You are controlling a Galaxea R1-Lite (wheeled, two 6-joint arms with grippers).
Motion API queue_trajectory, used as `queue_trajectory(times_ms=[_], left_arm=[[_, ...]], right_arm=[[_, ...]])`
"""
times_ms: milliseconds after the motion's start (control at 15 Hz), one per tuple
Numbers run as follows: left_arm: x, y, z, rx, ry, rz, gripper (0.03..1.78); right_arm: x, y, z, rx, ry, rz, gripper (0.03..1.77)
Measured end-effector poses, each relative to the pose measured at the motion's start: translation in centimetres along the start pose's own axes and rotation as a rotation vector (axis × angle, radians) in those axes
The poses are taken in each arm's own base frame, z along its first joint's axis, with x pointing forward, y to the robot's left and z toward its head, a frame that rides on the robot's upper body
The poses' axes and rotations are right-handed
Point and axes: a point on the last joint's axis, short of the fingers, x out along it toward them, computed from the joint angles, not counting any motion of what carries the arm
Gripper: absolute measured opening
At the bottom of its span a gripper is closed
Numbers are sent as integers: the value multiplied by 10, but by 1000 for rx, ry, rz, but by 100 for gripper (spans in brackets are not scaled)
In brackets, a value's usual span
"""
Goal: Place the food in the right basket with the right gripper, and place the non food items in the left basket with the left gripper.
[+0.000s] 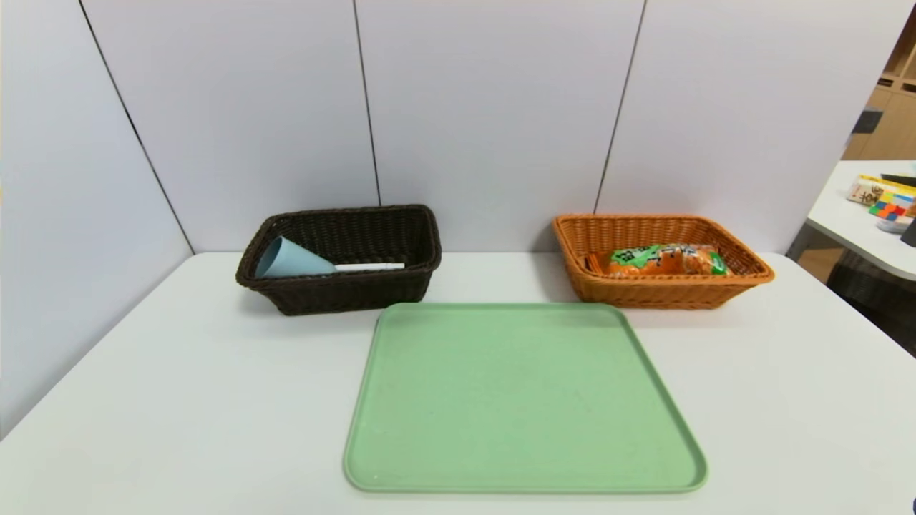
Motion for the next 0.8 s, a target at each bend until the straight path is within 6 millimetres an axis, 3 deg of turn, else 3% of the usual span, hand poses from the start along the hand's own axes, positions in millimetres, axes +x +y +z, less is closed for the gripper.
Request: queue_trajectory(times_ms=[800], left_arm=[[-10,-4,-15,11,-41,3,169]], right_arm=[[-11,2,-21,13,-88,-38,170]])
